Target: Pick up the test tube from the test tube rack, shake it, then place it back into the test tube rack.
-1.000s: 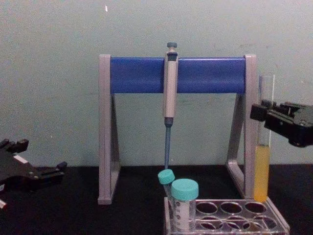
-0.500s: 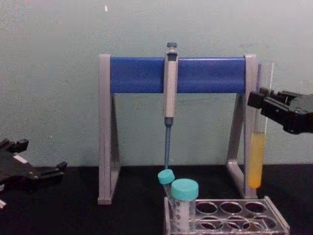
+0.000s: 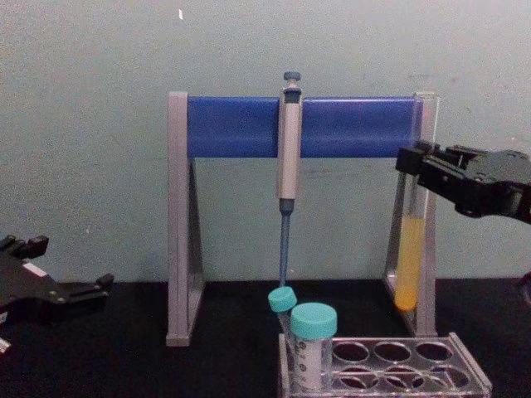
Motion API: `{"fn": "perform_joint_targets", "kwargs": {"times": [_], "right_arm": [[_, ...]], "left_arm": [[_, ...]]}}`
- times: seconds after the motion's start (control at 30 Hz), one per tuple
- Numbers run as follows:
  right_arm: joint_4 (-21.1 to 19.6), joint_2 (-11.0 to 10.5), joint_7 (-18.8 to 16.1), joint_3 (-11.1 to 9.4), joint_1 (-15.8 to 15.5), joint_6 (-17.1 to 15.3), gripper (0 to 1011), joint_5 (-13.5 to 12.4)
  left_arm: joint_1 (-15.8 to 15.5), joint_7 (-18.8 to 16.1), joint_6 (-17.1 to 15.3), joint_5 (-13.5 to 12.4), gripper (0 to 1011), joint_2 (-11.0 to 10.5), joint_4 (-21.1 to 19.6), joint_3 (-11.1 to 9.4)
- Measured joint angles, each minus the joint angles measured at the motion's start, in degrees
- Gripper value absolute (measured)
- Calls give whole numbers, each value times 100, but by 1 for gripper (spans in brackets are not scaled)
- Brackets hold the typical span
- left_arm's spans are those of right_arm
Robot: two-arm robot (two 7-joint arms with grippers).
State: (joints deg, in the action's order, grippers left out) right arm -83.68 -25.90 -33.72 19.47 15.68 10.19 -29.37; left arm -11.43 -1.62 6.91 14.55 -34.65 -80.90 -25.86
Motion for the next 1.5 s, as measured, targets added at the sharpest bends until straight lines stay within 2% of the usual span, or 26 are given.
{"fn": "perform_joint_targets", "kwargs": {"times": [0.37,0.77,0.9,1.0,1.17,1.33,1.5], "right_arm": [[34,-2,-256,107,58,-86,238,-281],[-303,-337,-478,178,-180,-132,238,-532],[-477,-512,-461,111,-357,-127,238,-580],[-651,-690,-357,3,-549,-124,239,-587],[-797,-850,-159,-178,-755,-121,238,-569],[-804,-869,-31,-298,-793,-111,238,-523],[-611,-747,25,-281,-569,-148,238,-407]], "left_arm": [[0,0,0,0,1001,0,0,0],[0,0,0,0,1001,0,0,0],[0,0,0,0,1001,0,0,0],[0,0,0,0,1001,0,0,0],[0,0,0,0,1001,0,0,0],[0,0,0,0,1001,0,0,0],[0,0,0,0,1001,0,0,0]]}}
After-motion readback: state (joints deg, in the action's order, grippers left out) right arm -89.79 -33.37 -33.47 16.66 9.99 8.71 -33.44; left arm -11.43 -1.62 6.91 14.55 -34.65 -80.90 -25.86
